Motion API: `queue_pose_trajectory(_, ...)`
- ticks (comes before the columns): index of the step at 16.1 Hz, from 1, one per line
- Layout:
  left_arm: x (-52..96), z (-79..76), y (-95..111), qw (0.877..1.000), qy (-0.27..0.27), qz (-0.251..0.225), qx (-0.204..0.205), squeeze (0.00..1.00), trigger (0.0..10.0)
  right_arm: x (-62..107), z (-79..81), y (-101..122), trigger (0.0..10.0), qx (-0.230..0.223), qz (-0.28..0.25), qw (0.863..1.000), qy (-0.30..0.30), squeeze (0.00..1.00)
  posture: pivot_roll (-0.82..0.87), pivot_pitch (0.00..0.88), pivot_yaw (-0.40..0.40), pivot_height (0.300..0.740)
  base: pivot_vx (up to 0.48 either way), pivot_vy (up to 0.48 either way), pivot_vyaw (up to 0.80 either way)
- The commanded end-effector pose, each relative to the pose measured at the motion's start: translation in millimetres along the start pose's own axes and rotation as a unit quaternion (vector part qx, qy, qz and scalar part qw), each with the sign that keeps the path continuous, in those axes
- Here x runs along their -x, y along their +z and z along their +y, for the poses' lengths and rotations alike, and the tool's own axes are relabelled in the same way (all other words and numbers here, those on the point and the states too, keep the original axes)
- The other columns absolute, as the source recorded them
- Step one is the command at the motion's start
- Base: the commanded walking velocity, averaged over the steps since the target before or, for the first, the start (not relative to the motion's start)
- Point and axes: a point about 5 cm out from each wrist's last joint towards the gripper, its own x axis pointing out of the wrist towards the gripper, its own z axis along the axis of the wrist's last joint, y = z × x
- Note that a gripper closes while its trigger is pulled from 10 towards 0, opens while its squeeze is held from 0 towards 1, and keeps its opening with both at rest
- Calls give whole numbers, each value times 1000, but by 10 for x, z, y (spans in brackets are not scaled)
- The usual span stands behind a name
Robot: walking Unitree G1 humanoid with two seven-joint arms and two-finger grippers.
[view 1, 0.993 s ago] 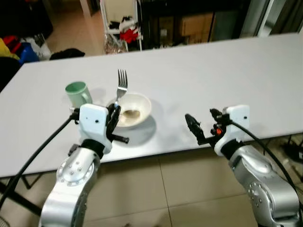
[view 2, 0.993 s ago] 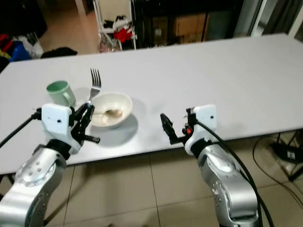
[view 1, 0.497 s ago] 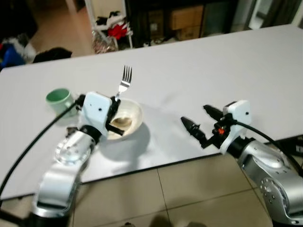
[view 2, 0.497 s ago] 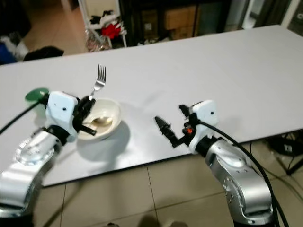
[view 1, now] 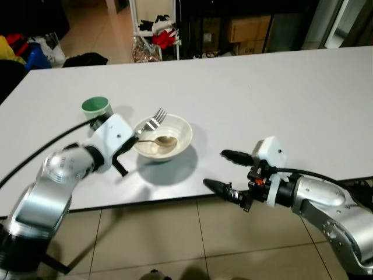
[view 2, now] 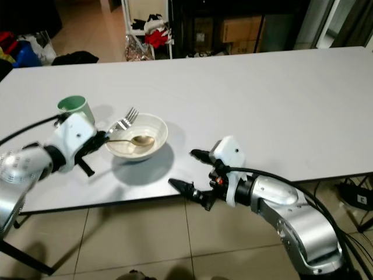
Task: Setting the table
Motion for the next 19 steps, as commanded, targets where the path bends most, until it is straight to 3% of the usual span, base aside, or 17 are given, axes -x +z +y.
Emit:
queue_pose_trajectory(1, -57, 31, 37, 999, -27, 4, -27, 0, 10000, -5, 3, 11, 10000, 6, 10, 1000, 18, 0, -45, 32, 68, 740, 0, 0, 0)
queue_pose_trajectory(5, -326, 67, 86, 990, -121, 36, -63, 0, 10000, 20, 23, 13, 10000, 11, 24, 999, 46, 0, -59, 41, 75, 740, 0, 0, 0)
queue_pose_trajectory(9, -516, 190, 90, 981, -158, 72, -88, 0, 10000, 57, 68, -8, 10000, 9, 36, 997, 65, 0, -68, 48, 87, 740, 0, 0, 0)
queue_pose_trajectory(12, -578, 225, 70, 976, -176, 89, -89, 0, 10000, 65, 90, -15, 10000, 5, 37, 997, 74, 0, -69, 49, 91, 740, 0, 0, 0)
queue_pose_trajectory(13, -576, 242, 74, 974, -185, 93, -90, 318, 10000, 69, 98, -16, 10000, 5, 36, 996, 78, 0, -69, 49, 91, 740, 0, 0, 0)
queue_pose_trajectory(14, -573, 246, 76, 974, -187, 94, -91, 922, 10000, 69, 99, -16, 10000, 4, 35, 996, 78, 0, -69, 49, 91, 740, 0, 0, 0)
queue_pose_trajectory(15, -568, 272, 81, 972, -191, 96, -94, 1000, 10000, 64, 98, -14, 10000, 5, 33, 996, 78, 0, -65, 49, 89, 740, 0, 0, 0)
queue_pose_trajectory(19, -523, 331, 125, 967, -208, 96, -110, 1000, 10000, 56, 107, -5, 10000, 6, 30, 996, 81, 0, -64, 50, 88, 740, 0, 0, 0)
